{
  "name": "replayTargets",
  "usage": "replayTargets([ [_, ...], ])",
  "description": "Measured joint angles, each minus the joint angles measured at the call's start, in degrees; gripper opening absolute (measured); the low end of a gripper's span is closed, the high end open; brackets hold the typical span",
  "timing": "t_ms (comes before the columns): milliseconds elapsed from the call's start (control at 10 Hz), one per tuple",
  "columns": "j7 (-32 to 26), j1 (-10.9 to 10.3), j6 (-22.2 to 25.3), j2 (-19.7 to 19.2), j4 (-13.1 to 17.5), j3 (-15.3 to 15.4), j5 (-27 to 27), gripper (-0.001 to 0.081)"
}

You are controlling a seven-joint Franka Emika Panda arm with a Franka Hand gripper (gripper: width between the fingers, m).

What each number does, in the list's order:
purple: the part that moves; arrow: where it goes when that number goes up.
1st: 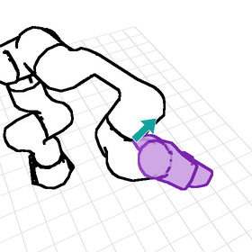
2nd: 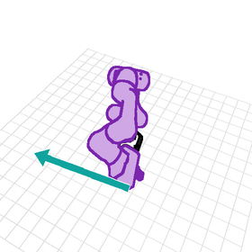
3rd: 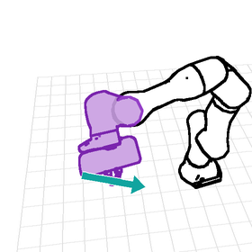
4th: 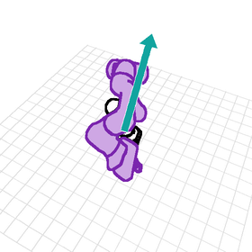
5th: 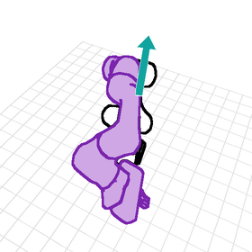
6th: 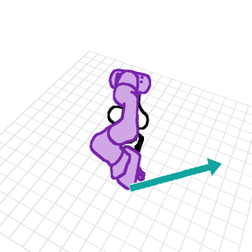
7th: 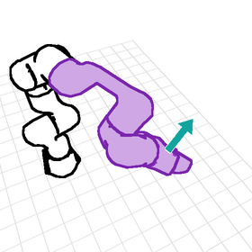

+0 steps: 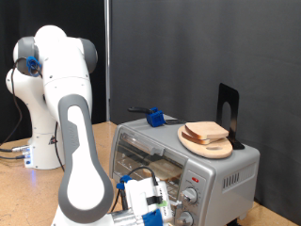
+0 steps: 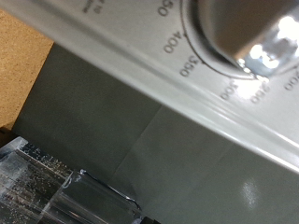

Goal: Make a piece of toast with the oven

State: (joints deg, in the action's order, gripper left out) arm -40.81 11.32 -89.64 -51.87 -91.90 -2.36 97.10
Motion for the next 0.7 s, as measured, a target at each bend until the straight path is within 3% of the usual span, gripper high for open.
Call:
replayTargets([
  [200,1.34,0.66,1.34,0.80,-0.83,-0.29,-0.18,0.0675],
  [300,2.51,1.21,2.32,1.33,-1.46,-0.53,-0.29,0.0675],
  [400,4.13,1.87,3.34,2.12,-2.20,-0.89,-0.34,0.0771],
  [700,8.36,3.22,3.90,5.83,-5.20,-3.05,-0.94,0.0800],
])
